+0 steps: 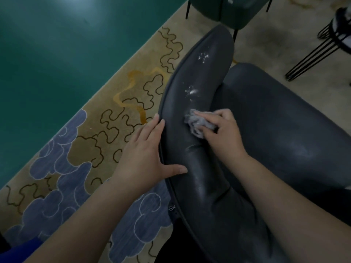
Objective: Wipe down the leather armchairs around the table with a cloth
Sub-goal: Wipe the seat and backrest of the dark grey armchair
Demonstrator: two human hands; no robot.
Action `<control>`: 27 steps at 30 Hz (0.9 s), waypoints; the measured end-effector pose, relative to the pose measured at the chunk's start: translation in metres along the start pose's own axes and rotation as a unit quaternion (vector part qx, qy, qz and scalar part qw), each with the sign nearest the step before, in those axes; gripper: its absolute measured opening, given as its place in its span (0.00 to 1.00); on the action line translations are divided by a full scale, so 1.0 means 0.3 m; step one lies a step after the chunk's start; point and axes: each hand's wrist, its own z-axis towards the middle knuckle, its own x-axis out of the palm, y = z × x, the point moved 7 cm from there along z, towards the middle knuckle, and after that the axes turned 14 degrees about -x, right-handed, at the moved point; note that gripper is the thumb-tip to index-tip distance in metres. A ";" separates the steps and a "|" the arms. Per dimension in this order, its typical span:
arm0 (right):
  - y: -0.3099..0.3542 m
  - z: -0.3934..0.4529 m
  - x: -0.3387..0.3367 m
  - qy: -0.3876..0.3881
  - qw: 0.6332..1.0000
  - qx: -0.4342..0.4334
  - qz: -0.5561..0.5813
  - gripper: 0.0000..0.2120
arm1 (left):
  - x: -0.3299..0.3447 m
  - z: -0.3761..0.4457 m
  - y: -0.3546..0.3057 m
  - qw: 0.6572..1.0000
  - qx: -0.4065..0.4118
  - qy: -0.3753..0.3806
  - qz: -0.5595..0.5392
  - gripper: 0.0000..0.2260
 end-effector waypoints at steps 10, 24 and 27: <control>0.119 0.242 -0.011 -0.075 0.994 -0.069 -0.040 0.16 | -0.030 0.093 -0.060 1.000 -0.004 -0.025 -0.005 0.52; -0.154 0.149 -0.020 -0.044 0.993 0.078 0.072 0.18 | -0.035 0.205 -0.111 0.999 0.004 -0.036 0.002 0.54; -0.111 0.192 -0.060 -0.097 0.989 0.079 0.084 0.13 | -0.036 0.204 -0.110 0.999 0.008 -0.035 0.001 0.54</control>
